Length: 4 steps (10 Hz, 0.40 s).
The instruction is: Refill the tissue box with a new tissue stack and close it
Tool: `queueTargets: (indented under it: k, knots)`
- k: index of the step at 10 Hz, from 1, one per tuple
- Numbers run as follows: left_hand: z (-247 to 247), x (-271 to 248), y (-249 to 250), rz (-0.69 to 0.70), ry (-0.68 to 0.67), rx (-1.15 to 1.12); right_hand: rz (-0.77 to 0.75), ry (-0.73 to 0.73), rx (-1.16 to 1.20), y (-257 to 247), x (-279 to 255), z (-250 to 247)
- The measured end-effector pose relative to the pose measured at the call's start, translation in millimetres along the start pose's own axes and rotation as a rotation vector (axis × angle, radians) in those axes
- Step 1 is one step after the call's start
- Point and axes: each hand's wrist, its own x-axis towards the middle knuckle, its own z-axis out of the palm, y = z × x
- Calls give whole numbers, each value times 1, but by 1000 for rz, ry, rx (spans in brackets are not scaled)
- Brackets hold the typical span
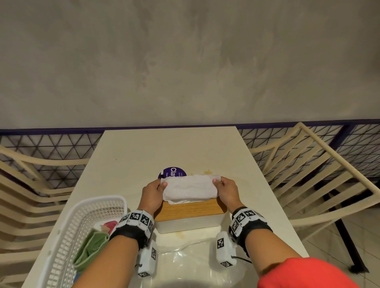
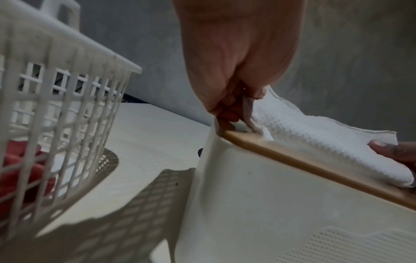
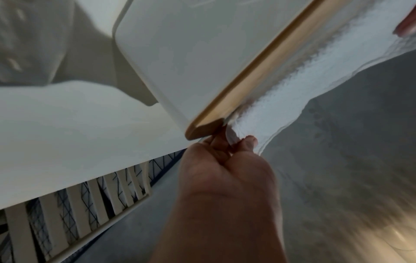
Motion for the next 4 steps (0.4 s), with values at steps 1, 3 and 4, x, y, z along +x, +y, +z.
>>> queueTargets:
  k: [1,3,4]
  knots:
    - [-4,-1,5,-8,-5,-8,11,-19,-10,-4,-4,-1]
    - [-11,-4,7,-71,-43,-22,8,3,68,-13,-11,-12]
    - [-18,-6,6,-80,11,-61,-39,79,134,-25,-15,-24]
